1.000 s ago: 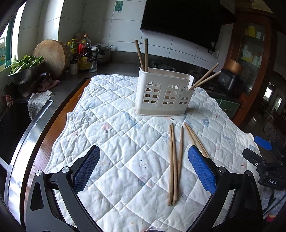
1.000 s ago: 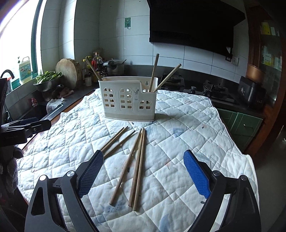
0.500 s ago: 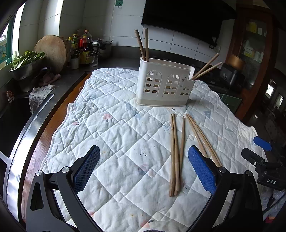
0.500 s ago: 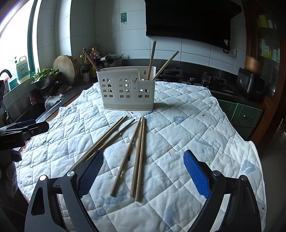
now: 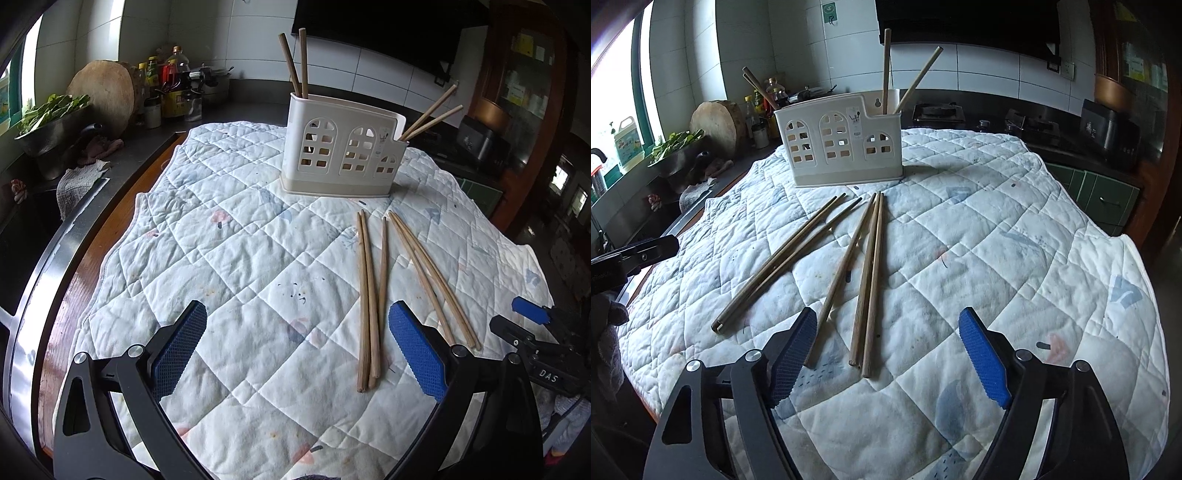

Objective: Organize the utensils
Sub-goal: 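Lower the right gripper onto a chopstick while the left gripper approaches another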

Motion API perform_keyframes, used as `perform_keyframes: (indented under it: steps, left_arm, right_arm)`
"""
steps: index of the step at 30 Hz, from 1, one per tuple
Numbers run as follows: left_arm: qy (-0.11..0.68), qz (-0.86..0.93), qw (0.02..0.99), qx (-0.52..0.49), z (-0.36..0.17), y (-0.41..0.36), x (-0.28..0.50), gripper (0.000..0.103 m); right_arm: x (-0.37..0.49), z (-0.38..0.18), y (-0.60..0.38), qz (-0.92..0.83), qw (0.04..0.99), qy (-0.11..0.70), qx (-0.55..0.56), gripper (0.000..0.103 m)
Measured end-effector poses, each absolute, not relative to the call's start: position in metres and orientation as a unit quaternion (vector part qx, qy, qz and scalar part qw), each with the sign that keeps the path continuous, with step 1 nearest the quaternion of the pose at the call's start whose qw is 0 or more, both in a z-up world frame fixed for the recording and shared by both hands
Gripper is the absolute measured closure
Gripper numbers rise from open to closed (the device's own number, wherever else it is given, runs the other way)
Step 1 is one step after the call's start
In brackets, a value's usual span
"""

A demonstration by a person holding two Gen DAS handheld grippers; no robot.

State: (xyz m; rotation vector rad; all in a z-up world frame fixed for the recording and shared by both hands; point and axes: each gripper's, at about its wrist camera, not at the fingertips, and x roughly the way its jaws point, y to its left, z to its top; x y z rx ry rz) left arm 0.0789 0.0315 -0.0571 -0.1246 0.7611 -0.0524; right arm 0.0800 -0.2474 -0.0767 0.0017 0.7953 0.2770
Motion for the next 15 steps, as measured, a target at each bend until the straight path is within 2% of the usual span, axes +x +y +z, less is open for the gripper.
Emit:
perform_keyframes:
  steps: [5,8,15]
  left_arm:
    - [0.383,-0.023,0.922,-0.055,-0.066,0.031,0.08,0.005]
    - [0.39,-0.02,0.919,-0.056,-0.071,0.032,0.082,0.005]
    - [0.398,-0.013,0.915,-0.055,-0.076,0.035,0.083,0.005]
  right_arm:
    - [0.083,-0.088,-0.246,0.139,0.903,0.406,0.012,0.057]
    - [0.084,-0.093,-0.246,0.145,0.898,0.414,0.018,0.067]
    - [0.088,-0.098,-0.242,0.151,0.894,0.422,0.024,0.08]
